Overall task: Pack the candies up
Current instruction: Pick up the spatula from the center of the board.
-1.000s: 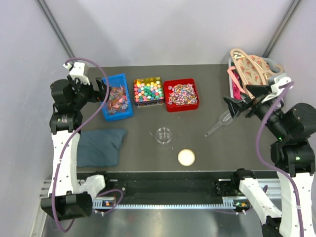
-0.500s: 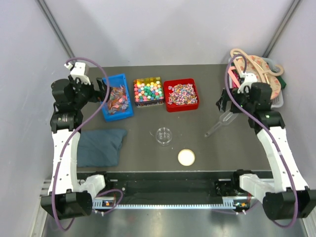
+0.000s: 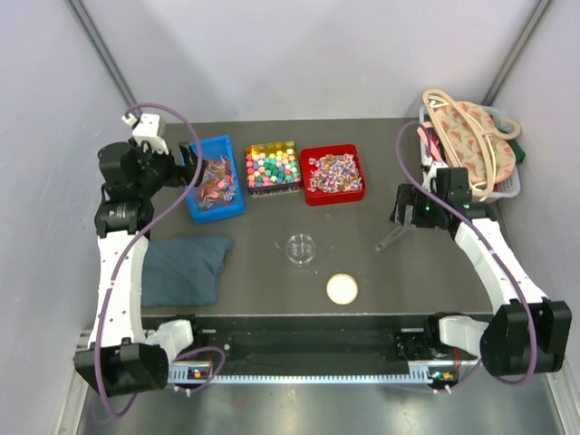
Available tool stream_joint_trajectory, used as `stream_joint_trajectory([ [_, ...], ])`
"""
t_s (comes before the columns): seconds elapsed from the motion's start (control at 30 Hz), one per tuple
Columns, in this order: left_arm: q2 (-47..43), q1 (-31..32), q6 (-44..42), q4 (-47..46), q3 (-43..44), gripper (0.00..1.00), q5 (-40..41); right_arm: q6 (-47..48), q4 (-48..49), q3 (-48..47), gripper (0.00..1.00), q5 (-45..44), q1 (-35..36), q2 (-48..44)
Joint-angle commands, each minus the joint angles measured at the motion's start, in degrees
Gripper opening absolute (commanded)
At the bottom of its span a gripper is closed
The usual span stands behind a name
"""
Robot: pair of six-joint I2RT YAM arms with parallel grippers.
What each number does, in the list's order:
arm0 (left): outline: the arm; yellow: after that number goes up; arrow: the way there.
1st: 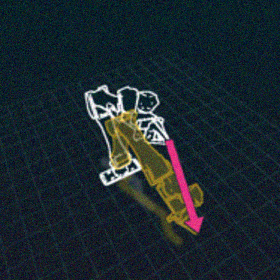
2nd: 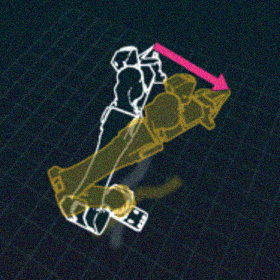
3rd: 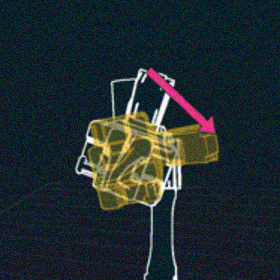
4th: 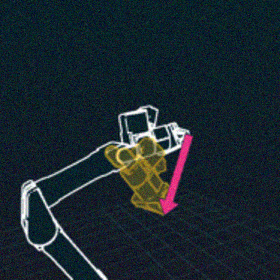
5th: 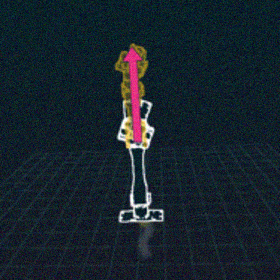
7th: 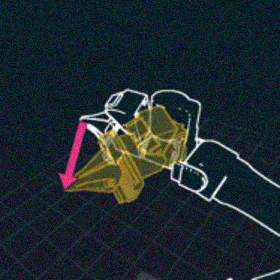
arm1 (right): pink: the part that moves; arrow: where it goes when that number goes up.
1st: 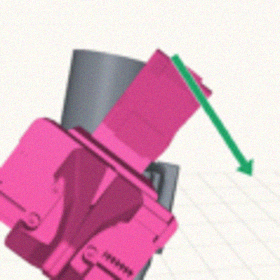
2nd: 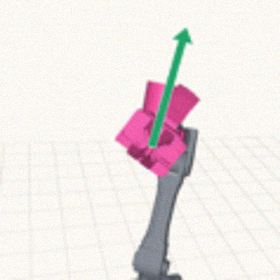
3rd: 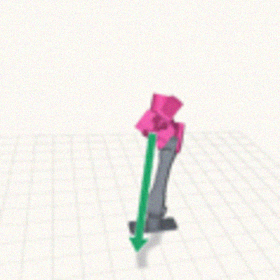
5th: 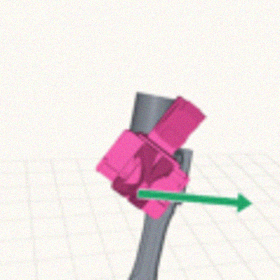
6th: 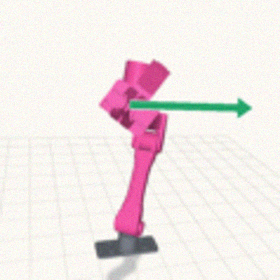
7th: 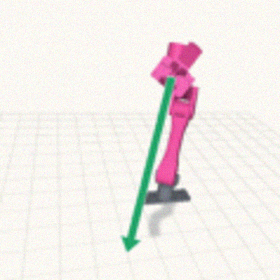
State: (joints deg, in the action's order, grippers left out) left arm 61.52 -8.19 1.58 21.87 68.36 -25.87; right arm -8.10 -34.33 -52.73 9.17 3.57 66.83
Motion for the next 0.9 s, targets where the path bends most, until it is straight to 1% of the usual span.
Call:
stream_joint_trajectory([
  [0.0,0.8,0.0,-0.4,-2.0,2.8,0.99,0.7,-0.9,2.7,0.8,0.96,1.0,-0.6,0.8],
  [0.17,2.2,0.0,-1.1,-1.7,4.3,0.99,1.3,-0.5,3.1,3.3,0.96,1.8,-0.5,3.7],
  [0.4,3.7,0.0,-1.1,-3.1,3.9,0.99,2.4,-1.1,3.0,2.5,0.95,2.3,-0.4,8.4],
  [0.47,4.0,0.1,-2.7,-3.4,3.5,0.99,2.8,-1.5,3.8,3.1,0.95,2.0,-0.3,8.8],
  [0.63,5.0,0.1,-3.3,-4.4,3.6,0.99,3.0,-2.3,5.1,4.0,0.92,-1.0,1.3,9.3],
  [0.87,5.2,0.0,-4.1,-4.7,3.6,0.99,3.1,-2.3,6.1,4.4,0.92,-3.7,4.0,11.7],
])
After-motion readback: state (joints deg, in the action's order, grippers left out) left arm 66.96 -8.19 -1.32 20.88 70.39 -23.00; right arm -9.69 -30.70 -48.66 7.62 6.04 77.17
